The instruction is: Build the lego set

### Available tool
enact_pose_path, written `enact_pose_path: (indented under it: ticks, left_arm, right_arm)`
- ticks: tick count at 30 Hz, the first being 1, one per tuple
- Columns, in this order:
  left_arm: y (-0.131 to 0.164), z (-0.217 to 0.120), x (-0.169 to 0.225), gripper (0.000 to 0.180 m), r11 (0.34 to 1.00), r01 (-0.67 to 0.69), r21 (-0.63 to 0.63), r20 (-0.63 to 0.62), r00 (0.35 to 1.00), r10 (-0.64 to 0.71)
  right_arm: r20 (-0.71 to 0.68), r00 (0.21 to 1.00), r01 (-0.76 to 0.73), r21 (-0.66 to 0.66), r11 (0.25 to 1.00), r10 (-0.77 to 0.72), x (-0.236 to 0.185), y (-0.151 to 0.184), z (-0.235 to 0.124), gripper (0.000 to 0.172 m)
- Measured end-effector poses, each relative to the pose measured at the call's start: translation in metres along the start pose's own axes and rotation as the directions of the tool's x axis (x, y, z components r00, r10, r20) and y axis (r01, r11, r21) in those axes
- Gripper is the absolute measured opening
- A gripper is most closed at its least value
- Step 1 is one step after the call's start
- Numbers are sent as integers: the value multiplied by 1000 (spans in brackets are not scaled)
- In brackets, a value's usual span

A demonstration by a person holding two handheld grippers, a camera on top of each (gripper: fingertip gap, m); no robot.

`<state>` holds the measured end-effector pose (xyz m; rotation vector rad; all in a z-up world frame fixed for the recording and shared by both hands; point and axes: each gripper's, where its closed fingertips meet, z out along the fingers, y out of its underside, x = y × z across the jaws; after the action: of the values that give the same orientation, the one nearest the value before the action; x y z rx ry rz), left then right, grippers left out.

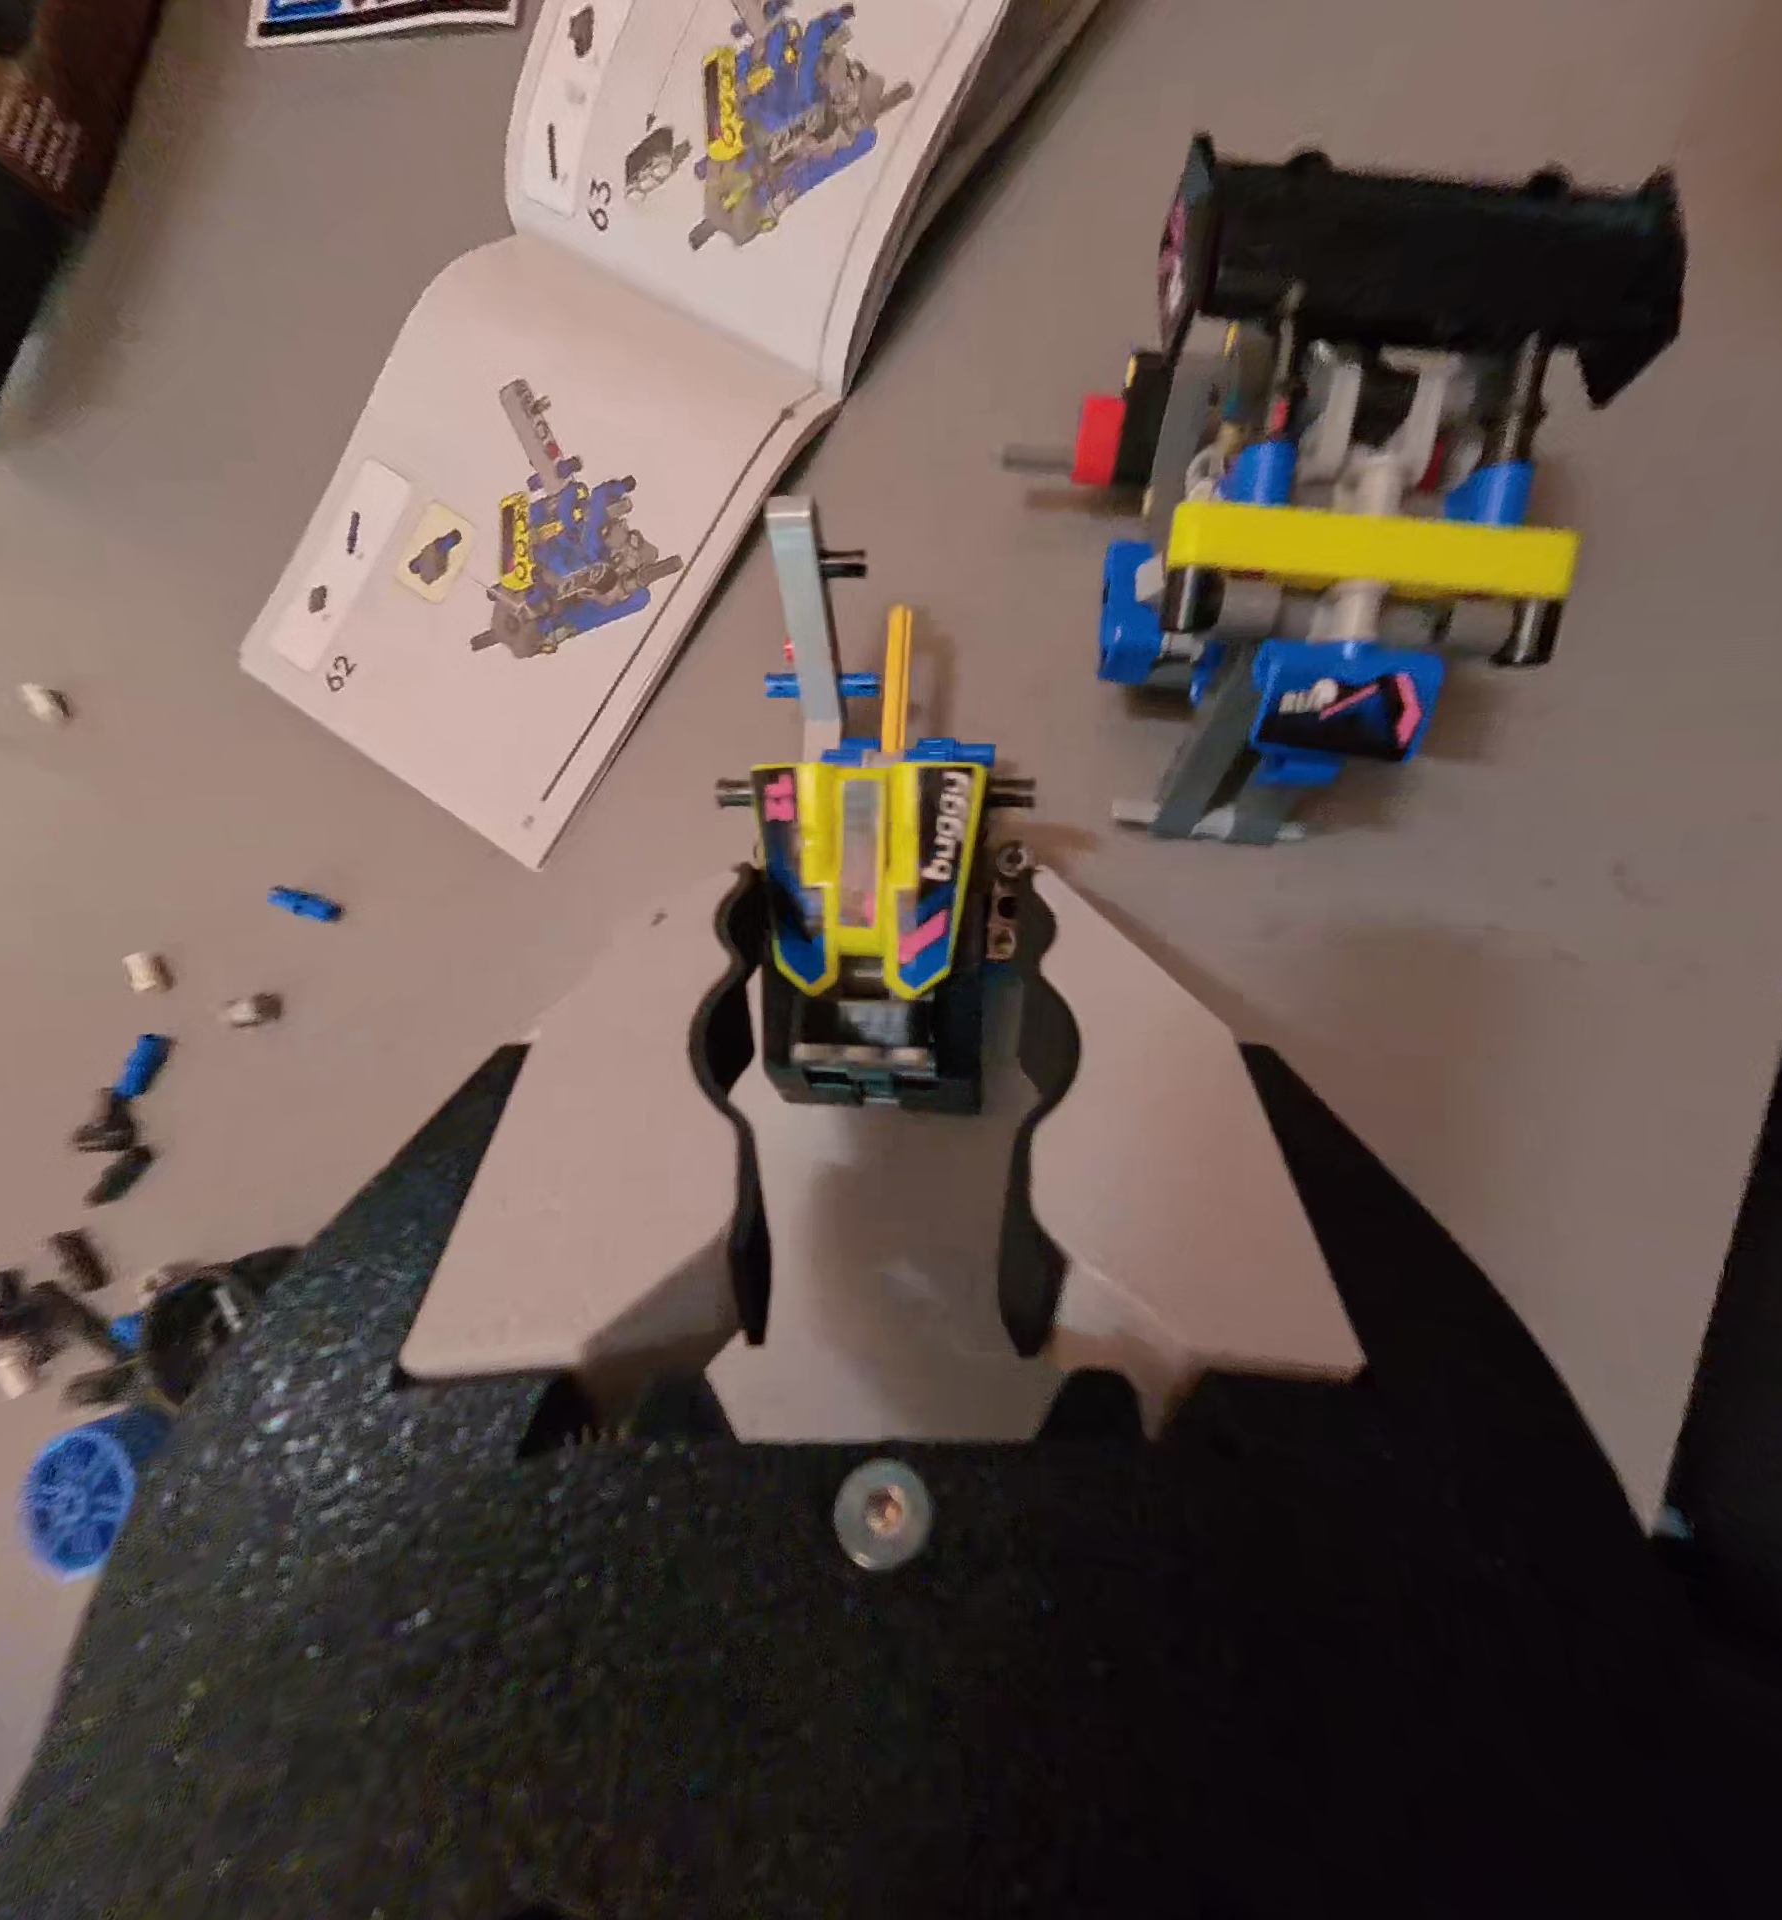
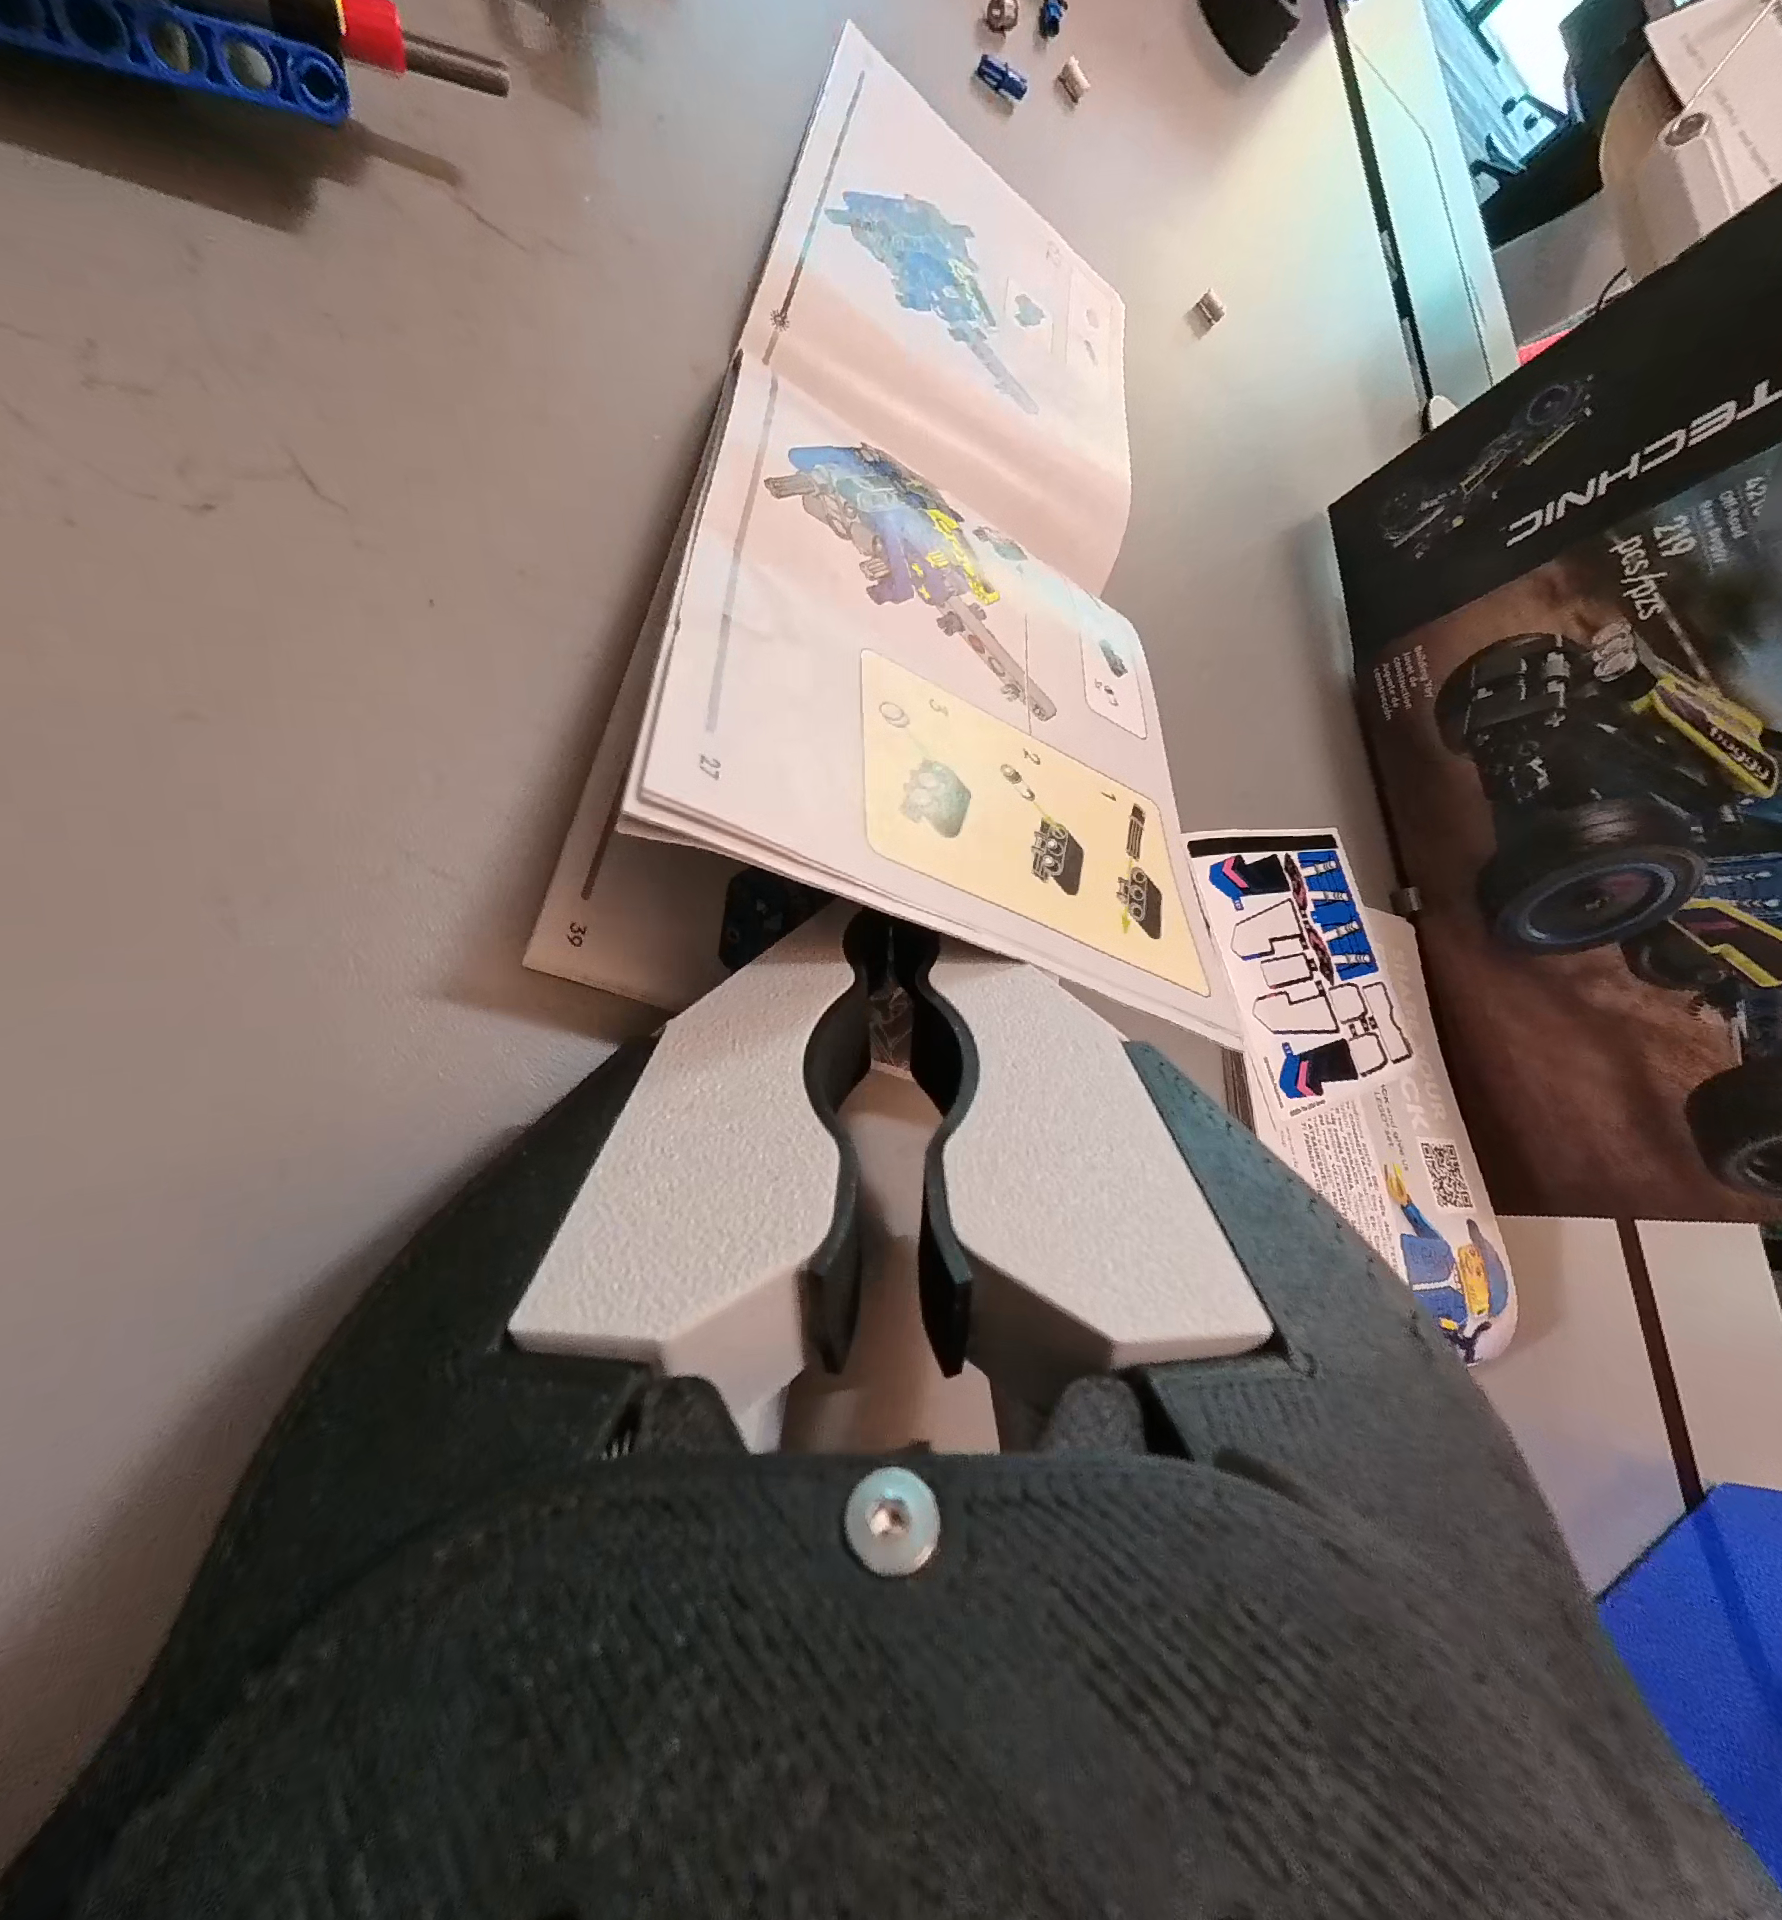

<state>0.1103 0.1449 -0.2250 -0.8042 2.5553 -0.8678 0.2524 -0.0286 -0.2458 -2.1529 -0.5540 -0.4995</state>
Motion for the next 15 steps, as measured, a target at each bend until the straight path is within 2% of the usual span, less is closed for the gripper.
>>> enact_pose_path:
  ticks: [1,3,5,7,9,12,13,15]
  left_arm:
    - [-2,1,-1,39,999,33,19,-8,999,-33]
    - [-5,3,-5,39,989,138,60,-42,990,-136]
    - [-8,3,-14,39,947,299,118,-100,952,-289]
    - [-15,-2,-23,39,858,476,195,-192,876,-443]
    - [-28,-13,-32,39,721,633,283,-317,771,-552]
    - [-44,-29,-44,39,535,770,346,-447,637,-628]
    - [-48,-33,-47,39,498,789,361,-466,615,-637]
    - [-55,-40,-49,39,463,800,382,-478,600,-642]
  right_arm:
    - [0,1000,0,1,1000,0,0,0,0,0]
    - [-1,1000,-4,5,1000,4,0,0,0,0]
    - [-1,1000,-5,5,1000,5,0,0,0,0]
    - [-2,1000,-3,5,1000,3,0,0,0,0]
    - [-3,1000,-2,4,1000,2,0,0,0,0]
    - [-3,1000,0,2,1000,0,0,0,0,0]
    - [-3,1000,0,2,1000,0,0,0,0,0]
    - [-3,1000,-2,4,1000,2,0,0,0,0]
